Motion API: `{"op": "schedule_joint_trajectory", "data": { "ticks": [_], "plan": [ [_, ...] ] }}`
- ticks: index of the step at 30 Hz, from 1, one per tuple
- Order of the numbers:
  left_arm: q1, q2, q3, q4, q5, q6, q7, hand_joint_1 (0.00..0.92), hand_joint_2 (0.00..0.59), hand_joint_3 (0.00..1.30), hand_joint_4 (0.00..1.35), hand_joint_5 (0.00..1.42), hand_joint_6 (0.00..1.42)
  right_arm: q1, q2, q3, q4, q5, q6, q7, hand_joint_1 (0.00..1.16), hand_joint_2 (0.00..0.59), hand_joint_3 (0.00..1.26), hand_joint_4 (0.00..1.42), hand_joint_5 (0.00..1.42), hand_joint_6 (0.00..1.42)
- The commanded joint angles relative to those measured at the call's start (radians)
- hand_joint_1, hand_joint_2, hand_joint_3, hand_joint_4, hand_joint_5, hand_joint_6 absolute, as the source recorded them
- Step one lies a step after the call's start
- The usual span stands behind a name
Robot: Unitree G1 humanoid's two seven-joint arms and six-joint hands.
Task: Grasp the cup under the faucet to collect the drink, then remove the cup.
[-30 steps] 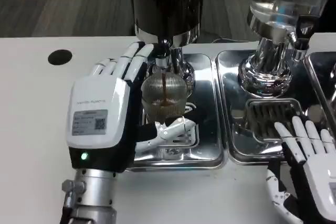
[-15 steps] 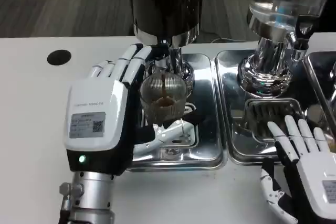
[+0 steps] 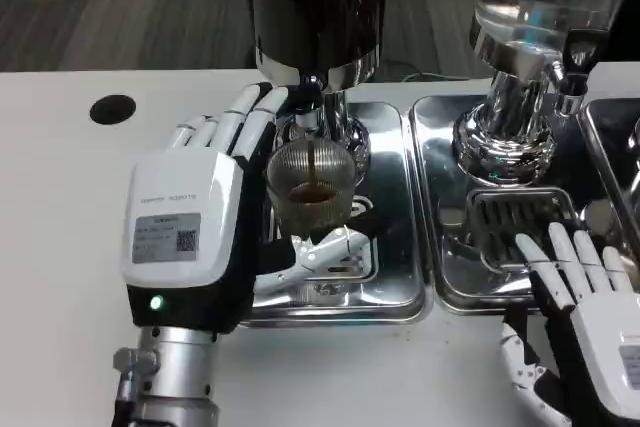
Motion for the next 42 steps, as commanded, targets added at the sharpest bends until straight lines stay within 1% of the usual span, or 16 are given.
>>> {"op": "schedule_joint_trajectory", "data": {
  "ticks": [1,4,8,15,18,20,23,27,28,30,32,35,37,41,42],
  "plan": [
    [0.022,0.004,0.015,0.007,-0.008,0.010,0.001,0.000,0.048,0.36,0.20,0.35,0.32,-0.001,-0.009,-0.008,-0.026,-0.004,0.003,0.014,0.20,0.580,0.13,0.00,0.00,0.00],
    [0.025,0.004,0.017,0.003,-0.010,0.009,0.003,0.000,0.048,0.36,0.20,0.35,0.32,0.002,-0.007,-0.007,-0.029,-0.006,0.005,0.016,0.20,0.580,0.13,0.00,0.00,0.00],
    [0.028,0.007,0.038,-0.012,-0.026,0.005,0.003,0.000,0.049,0.36,0.19,0.35,0.33,0.008,-0.002,-0.007,-0.029,-0.004,0.003,0.013,0.20,0.580,0.12,0.00,0.00,0.00],
    [0.007,0.015,0.076,-0.053,-0.028,0.011,-0.022,0.000,0.049,0.33,0.12,0.33,0.31,0.015,-0.003,-0.013,-0.028,0.006,0.000,0.012,0.20,0.580,0.12,0.00,0.00,0.00],
    [-0.006,0.014,0.086,-0.068,-0.026,0.016,-0.034,0.000,0.051,0.25,0.03,0.27,0.29,0.017,-0.005,-0.014,-0.029,0.009,-0.001,0.010,0.20,0.580,0.12,0.00,0.00,0.00],
    [-0.006,0.013,0.092,-0.076,-0.027,0.016,-0.032,0.000,0.051,0.21,0.00,0.24,0.26,0.019,-0.005,-0.015,-0.026,0.013,-0.003,0.008,0.20,0.580,0.12,0.00,0.00,0.00],
    [0.017,0.017,0.099,-0.091,-0.029,0.013,-0.028,0.000,0.051,0.19,0.00,0.22,0.24,0.021,-0.004,-0.015,-0.019,0.016,-0.006,0.004,0.20,0.580,0.12,0.00,0.00,0.00],
    [0.078,0.033,0.119,-0.094,-0.041,-0.004,-0.011,0.000,0.047,0.18,0.00,0.20,0.22,0.024,-0.005,-0.019,-0.017,0.023,-0.011,0.004,0.20,0.579,0.12,0.00,0.00,0.00],
    [0.108,0.040,0.129,-0.093,-0.044,-0.012,-0.003,0.000,0.048,0.17,0.00,0.19,0.21,0.024,-0.005,-0.020,-0.018,0.025,-0.013,0.005,0.20,0.577,0.12,0.00,0.00,0.00],
    [0.153,0.052,0.141,-0.093,-0.044,-0.023,0.011,0.000,0.048,0.16,0.00,0.18,0.20,0.025,-0.007,-0.024,-0.021,0.038,-0.022,0.008,0.21,0.560,0.11,0.00,0.00,0.00],
    [0.193,0.060,0.150,-0.090,-0.048,-0.036,0.023,0.000,0.047,0.16,0.00,0.17,0.19,0.025,-0.008,-0.028,-0.023,0.048,-0.031,0.011,0.23,0.531,0.11,0.00,0.00,0.00],
    [0.271,0.066,0.171,-0.070,-0.077,-0.063,0.055,0.000,0.039,0.12,0.00,0.14,0.15,0.016,-0.010,-0.029,-0.036,0.060,-0.040,0.031,0.26,0.479,0.10,0.00,0.00,0.00],
    [0.321,0.077,0.170,-0.032,-0.088,-0.072,0.057,0.000,0.031,0.06,0.00,0.09,0.10,-0.006,-0.005,-0.030,-0.062,0.086,-0.038,0.083,0.29,0.410,0.08,0.00,0.00,0.00],
    [0.370,0.092,0.167,0.043,-0.091,-0.093,0.084,0.000,0.030,0.03,0.00,0.07,0.06,-0.034,0.010,-0.035,-0.107,0.139,-0.033,0.172,0.32,0.350,0.04,0.00,0.00,0.00],
    [0.374,0.095,0.167,0.059,-0.091,-0.098,0.090,0.000,0.030,0.03,0.00,0.07,0.06,-0.048,0.017,-0.032,-0.120,0.152,-0.025,0.205,0.33,0.337,0.04,0.00,0.00,0.00]
  ]
}}
